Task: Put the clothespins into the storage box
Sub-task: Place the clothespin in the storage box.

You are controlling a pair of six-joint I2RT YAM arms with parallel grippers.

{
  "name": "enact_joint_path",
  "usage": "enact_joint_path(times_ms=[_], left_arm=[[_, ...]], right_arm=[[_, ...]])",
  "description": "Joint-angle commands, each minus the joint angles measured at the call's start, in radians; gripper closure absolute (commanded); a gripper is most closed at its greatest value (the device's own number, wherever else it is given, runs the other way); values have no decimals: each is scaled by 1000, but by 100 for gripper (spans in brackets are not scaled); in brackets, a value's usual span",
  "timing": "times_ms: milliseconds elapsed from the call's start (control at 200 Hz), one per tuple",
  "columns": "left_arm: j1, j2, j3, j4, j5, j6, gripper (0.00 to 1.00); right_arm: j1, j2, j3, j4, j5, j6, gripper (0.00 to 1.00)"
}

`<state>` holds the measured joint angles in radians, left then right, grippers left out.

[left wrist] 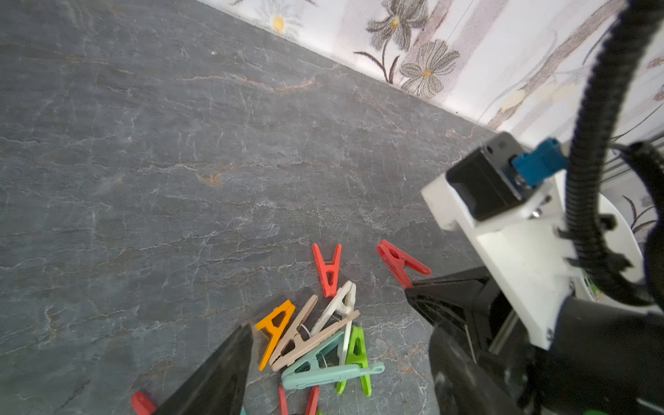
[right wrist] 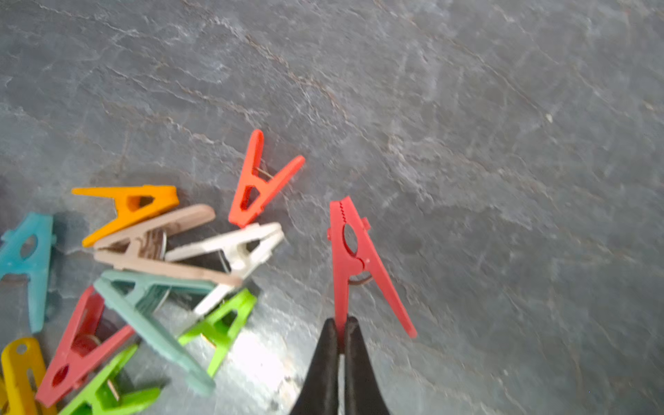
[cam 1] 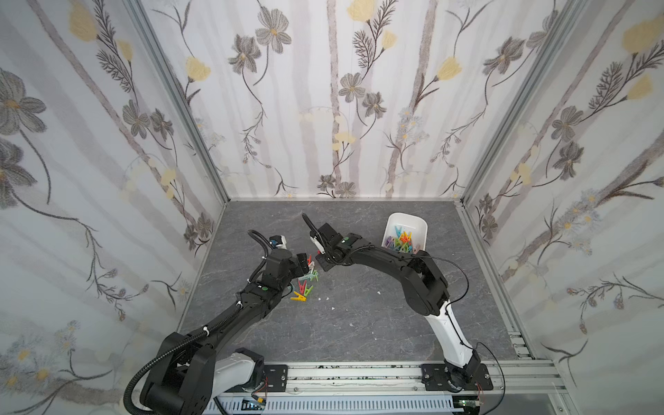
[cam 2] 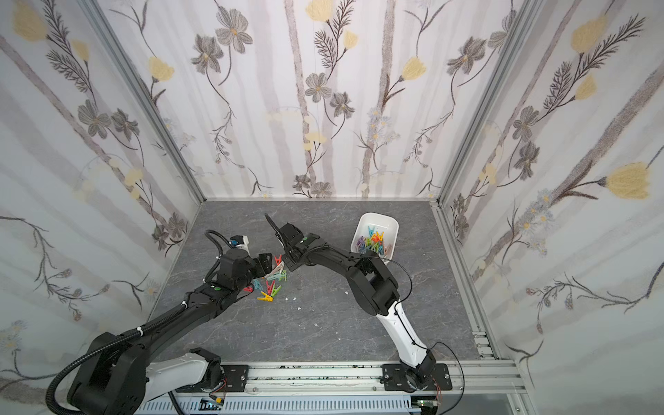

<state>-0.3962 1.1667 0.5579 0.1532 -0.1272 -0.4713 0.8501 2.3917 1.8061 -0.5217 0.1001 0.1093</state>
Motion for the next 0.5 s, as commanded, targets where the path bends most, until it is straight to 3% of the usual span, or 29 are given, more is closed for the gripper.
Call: enact_joint_path(times_ms=[0, 85, 260, 380, 495], left_arm=[[-11, -21, 11, 19, -27, 50, 23], [-84, -32, 21, 49, -83, 129, 24], [-293, 42, 76, 131, -189, 277, 23], [-398, 151, 130, 184, -189, 296, 23], [-452, 243, 186, 192, -172, 280, 23]], right_arm=[[-9, -110, -110, 89, -21, 58, 95], [-23, -230, -259, 136, -38, 101, 95], [-170, -500, -541, 228, -59, 221, 96], [-282, -628, -673, 268, -32, 275, 96], [-414, -645, -725, 272, -44, 325, 96]])
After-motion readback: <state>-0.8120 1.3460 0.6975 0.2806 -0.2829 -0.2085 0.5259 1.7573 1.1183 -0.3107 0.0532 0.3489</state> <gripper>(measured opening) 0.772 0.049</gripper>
